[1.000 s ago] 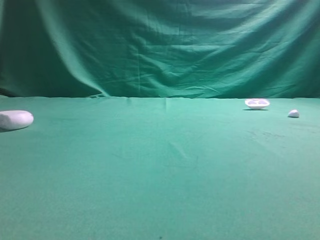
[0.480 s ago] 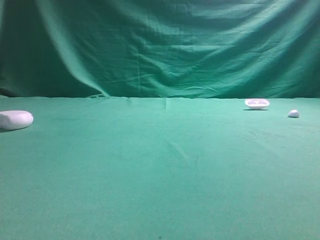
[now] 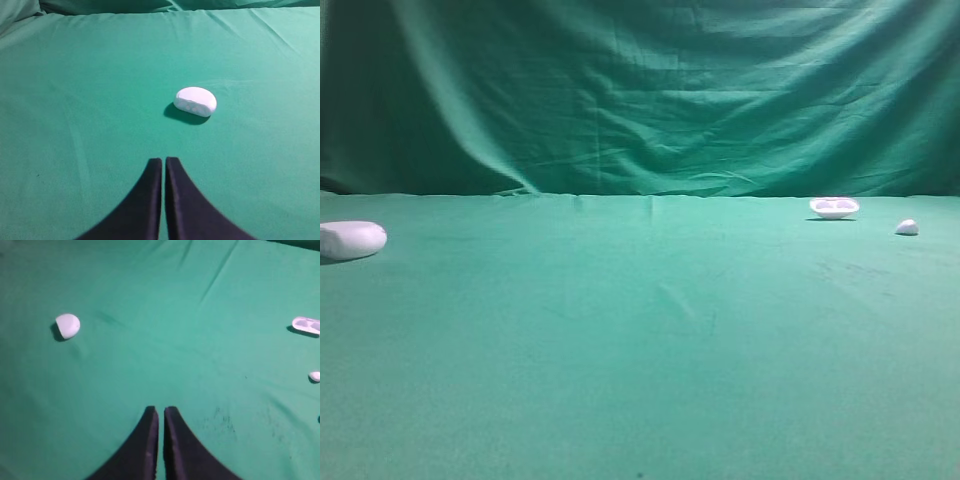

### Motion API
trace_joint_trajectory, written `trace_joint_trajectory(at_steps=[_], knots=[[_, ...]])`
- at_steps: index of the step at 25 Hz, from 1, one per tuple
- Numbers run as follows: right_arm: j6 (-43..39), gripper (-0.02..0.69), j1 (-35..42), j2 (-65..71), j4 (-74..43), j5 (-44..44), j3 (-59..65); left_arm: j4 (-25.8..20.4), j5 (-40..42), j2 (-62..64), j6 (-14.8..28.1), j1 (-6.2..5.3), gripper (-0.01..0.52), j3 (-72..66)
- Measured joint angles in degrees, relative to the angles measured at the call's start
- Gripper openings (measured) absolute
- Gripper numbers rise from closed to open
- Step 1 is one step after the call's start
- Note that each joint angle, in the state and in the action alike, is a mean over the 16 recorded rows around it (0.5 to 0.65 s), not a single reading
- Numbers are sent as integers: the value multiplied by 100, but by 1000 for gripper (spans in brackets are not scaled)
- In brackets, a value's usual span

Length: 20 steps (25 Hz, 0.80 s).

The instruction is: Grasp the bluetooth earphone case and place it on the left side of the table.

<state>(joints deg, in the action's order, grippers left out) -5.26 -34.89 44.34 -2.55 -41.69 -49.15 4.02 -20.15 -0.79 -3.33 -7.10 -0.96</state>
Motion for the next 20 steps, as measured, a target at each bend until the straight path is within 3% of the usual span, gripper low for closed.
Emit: trace_joint_trajectory(at_steps=[13, 20], knots=[[170, 0, 25, -1774, 66, 256, 1205, 0, 0, 0, 0, 0, 0, 0], [310, 0, 479, -2223, -9, 872, 2000, 0, 0, 0, 0, 0, 0, 0]])
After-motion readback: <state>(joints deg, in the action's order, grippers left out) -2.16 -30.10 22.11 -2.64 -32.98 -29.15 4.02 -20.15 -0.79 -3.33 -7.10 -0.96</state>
